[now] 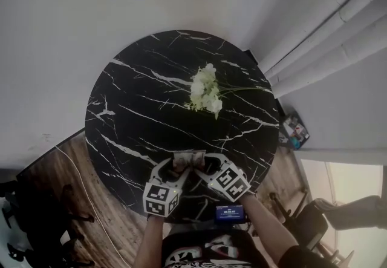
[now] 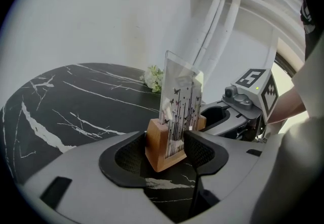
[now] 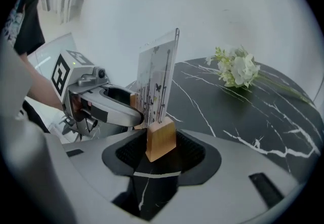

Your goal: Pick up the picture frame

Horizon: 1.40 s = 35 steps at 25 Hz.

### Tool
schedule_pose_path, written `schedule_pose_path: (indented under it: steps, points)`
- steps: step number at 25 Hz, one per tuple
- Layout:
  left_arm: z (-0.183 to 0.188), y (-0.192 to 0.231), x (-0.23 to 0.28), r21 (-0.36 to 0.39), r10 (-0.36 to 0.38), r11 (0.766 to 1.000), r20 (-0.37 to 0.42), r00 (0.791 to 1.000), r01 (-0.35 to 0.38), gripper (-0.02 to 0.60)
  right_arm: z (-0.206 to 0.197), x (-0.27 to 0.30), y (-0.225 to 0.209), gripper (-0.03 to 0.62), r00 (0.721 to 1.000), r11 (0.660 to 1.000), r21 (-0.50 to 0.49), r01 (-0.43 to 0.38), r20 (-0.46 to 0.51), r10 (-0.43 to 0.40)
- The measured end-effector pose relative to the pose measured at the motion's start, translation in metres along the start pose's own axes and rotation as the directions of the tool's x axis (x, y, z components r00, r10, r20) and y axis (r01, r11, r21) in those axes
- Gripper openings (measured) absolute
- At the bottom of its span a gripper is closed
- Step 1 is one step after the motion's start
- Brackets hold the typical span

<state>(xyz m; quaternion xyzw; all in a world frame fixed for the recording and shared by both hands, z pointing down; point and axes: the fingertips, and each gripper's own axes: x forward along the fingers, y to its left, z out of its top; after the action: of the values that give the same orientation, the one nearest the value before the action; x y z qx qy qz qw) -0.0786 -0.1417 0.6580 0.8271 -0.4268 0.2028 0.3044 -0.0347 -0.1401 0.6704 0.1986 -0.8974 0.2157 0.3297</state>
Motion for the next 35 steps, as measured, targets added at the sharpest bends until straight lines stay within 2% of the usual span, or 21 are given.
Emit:
schedule_pose_path:
  steps: [6, 10, 20, 26, 35]
  points:
    - [0.000, -0.003, 0.000, -0.009, -0.022, 1.000, -0.029, 0.999, 0.021, 0.236, -0.002, -0.003, 0.003, 0.179, 0.998, 0.992, 0.113, -0.047, -0.032, 0.051]
    - [-0.003, -0.002, -0.001, -0.048, -0.020, 0.999, -0.042, 0.999, 0.018, 0.236, -0.003, -0.001, 0.004, 0.179, 0.995, 0.990, 0.117, -0.073, -0.063, 0.081]
    - [-0.002, 0.002, 0.002, -0.127, -0.024, 0.992, -0.057, 0.998, 0.016, 0.236, 0.002, -0.005, 0.001, 0.178, 0.999, 0.995, 0.098, -0.023, -0.026, 0.025]
    - [0.008, 0.004, 0.001, -0.275, -0.053, 0.960, -0.009, 0.999, 0.048, 0.236, 0.016, -0.018, -0.005, 0.178, 0.998, 0.985, 0.172, -0.016, 0.066, 0.005]
    - [0.014, -0.005, -0.002, -0.294, -0.078, 0.953, -0.023, 0.997, 0.068, 0.238, 0.019, -0.030, -0.004, 0.178, 0.997, 0.985, 0.173, 0.011, 0.079, -0.025]
